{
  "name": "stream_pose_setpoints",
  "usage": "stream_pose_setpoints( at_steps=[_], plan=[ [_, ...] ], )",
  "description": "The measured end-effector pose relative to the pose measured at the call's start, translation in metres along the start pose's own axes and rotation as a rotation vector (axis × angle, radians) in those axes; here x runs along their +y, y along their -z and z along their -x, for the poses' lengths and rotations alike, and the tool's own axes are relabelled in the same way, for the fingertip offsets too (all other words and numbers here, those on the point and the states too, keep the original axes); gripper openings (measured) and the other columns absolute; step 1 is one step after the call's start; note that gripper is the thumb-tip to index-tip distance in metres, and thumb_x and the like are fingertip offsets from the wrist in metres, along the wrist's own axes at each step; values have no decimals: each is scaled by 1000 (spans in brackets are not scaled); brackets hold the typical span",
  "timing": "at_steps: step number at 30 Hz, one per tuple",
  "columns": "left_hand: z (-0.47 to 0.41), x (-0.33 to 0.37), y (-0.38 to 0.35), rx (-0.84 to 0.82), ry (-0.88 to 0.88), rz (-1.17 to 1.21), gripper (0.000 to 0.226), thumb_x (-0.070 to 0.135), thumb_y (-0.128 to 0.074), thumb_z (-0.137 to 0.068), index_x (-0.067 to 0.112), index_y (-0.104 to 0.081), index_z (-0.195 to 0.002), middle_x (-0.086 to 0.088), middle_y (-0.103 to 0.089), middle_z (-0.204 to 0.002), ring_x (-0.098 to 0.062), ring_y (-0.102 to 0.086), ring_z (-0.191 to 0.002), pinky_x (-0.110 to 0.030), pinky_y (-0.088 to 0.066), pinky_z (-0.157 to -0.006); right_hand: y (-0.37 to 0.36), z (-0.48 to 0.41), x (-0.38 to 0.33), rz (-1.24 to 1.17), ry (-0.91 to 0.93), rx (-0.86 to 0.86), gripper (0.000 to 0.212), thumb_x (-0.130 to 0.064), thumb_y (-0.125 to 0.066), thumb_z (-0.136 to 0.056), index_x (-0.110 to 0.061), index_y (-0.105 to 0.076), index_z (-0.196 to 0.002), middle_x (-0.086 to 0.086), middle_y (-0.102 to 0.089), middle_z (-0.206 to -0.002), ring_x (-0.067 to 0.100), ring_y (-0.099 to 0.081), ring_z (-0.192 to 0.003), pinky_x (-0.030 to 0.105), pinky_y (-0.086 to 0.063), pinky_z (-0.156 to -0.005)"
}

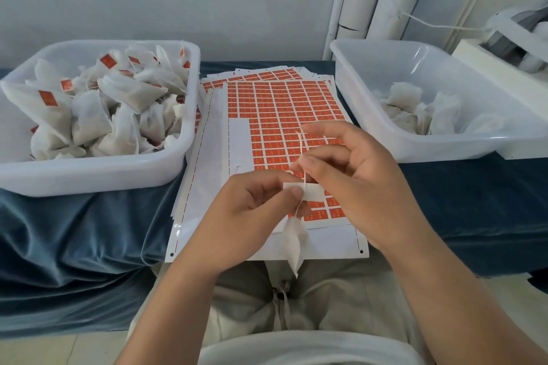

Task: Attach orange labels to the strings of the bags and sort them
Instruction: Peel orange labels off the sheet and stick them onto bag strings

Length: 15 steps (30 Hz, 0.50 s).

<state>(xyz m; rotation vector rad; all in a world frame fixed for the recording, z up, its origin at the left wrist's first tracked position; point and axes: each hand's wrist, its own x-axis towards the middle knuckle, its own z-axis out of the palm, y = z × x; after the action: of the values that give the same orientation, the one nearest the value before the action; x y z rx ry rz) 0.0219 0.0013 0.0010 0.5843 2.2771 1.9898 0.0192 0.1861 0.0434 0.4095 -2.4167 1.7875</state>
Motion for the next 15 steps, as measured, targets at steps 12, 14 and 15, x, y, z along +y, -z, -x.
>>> stream_pose_setpoints(
  at_steps=[12,14,15],
  plan=[
    [-3,8,1,-18,292,240,52,44,-31,-112,6,-64,-99,-5,-70,-80,-20,-67,-77,-49,-56,-99,-12,0,13,35,138,151,32,-25,-66,-103,-41,-55,-129,-20,-76,-103,3,-74,-99,13,-56,-81],
    [-7,4,2,22,340,464,53,43,-37,-111,-1,-66,-121,-10,-75,-90,-20,-71,-80,-39,-60,-84,-13,0,13,-1,173,173,31,-24,-65,-104,-39,-54,-129,-16,-77,-102,7,-75,-97,14,-56,-80],
    [-10,2,3,34,362,550,51,40,-41,-109,0,-67,-127,-11,-74,-90,-20,-69,-80,-35,-60,-78,-14,1,13,-16,191,179,31,-23,-65,-104,-38,-55,-129,-14,-77,-102,10,-75,-96,15,-56,-80]
  ],
)
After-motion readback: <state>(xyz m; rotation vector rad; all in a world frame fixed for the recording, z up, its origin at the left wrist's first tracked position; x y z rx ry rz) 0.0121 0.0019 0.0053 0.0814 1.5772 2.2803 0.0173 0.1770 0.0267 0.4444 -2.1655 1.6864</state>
